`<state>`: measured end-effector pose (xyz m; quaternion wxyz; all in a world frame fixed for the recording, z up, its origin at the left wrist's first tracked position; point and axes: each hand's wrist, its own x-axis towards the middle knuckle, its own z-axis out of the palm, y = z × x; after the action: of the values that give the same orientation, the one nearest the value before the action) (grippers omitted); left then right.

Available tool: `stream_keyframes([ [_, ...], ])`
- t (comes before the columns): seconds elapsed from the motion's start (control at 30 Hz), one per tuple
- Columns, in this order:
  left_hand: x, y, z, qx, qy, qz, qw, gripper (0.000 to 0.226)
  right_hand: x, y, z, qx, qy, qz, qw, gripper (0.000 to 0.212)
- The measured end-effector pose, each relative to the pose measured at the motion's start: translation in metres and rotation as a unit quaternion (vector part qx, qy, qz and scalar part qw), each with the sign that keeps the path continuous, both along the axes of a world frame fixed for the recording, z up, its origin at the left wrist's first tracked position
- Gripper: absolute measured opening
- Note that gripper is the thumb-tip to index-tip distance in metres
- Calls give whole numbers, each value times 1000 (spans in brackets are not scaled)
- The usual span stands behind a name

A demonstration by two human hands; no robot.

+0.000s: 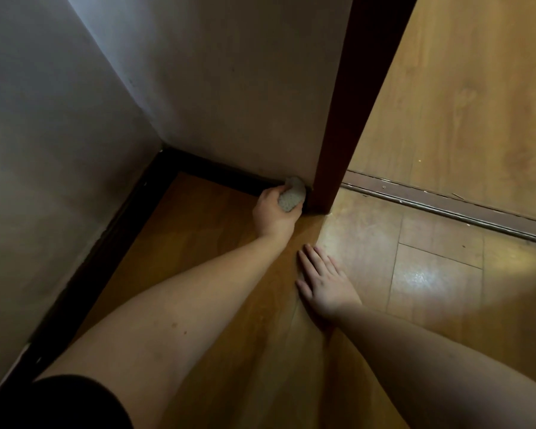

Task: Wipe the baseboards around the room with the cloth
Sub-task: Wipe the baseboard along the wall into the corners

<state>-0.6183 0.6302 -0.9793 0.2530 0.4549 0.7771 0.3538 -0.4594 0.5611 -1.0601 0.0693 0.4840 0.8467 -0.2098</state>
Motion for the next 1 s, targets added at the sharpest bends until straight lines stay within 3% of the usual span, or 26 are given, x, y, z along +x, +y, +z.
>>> stream_keyframes([
  [0.17,0,-2,-6,-13,25,-76,997,44,17,-4,1,21,-25,21,999,65],
  [0.3,24,-14,-21,-41,-19,-175,984,43,32,-11,-1,42,-48,38,997,64],
  [0.57,41,-5,-25,-24,-37,-198,979,45,40,-34,-6,40,-22,100,994,60],
  [0.8,27,-12,-36,-64,-53,-213,974,47,30,-39,-4,37,1,87,995,60],
  [1.0,3,-42,-40,-111,-157,-148,970,54,32,-36,-11,39,5,97,994,62],
])
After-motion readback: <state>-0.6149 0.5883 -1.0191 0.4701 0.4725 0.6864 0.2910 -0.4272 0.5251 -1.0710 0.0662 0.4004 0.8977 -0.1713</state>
